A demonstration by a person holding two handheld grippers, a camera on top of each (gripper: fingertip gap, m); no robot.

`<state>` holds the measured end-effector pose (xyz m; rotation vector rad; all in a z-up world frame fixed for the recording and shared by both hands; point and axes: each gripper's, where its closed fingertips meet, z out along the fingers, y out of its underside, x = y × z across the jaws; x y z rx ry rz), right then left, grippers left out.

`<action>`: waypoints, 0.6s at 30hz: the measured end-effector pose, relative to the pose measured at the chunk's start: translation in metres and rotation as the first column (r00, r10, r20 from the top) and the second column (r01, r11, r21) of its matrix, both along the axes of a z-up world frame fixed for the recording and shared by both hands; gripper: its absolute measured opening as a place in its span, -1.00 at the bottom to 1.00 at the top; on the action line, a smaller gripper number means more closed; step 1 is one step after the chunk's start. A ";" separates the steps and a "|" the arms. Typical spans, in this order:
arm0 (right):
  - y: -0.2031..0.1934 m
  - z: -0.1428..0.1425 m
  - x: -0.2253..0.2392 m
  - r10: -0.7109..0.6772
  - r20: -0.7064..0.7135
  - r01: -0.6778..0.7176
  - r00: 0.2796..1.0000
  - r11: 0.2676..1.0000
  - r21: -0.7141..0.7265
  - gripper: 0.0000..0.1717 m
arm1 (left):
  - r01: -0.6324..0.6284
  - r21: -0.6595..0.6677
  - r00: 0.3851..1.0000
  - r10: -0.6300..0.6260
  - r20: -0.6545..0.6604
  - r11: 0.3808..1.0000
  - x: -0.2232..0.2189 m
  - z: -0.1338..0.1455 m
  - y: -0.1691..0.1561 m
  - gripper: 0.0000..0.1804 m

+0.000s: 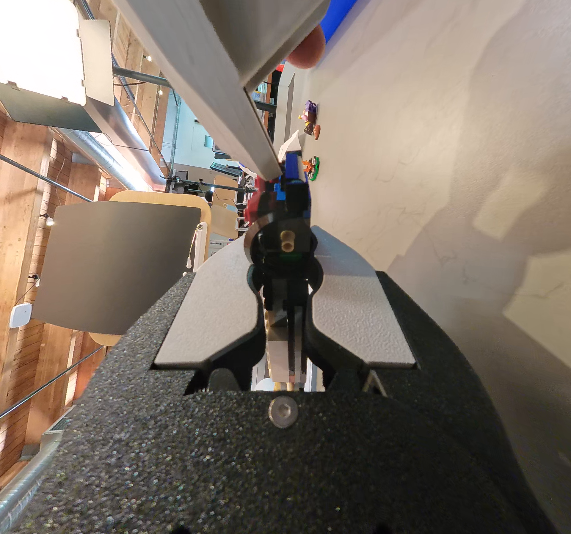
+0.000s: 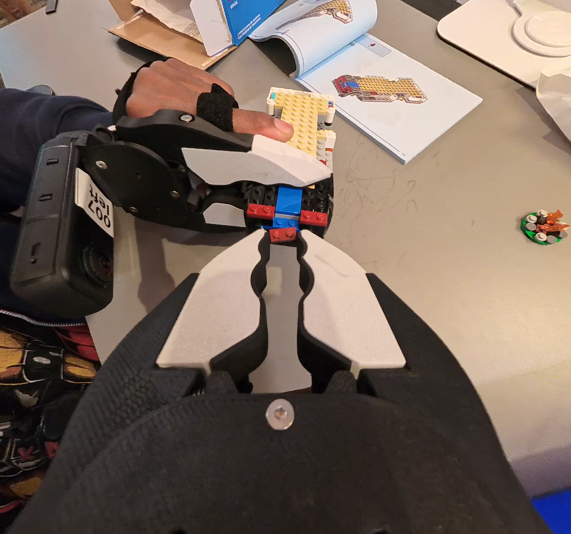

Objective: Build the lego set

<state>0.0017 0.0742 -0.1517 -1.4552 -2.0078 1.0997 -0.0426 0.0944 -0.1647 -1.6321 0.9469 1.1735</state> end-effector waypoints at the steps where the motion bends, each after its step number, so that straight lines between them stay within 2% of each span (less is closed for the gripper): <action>1: 0.000 0.000 0.000 0.001 -0.002 -0.001 1.000 1.000 -0.004 -0.82 | 0.002 0.001 1.000 -0.002 0.001 1.000 0.000 0.000 0.000 -0.72; 18: -0.003 0.001 0.000 -0.001 -0.008 0.001 1.000 1.000 -0.015 -0.79 | 0.004 0.005 1.000 -0.004 0.015 1.000 -0.002 0.001 0.002 -0.72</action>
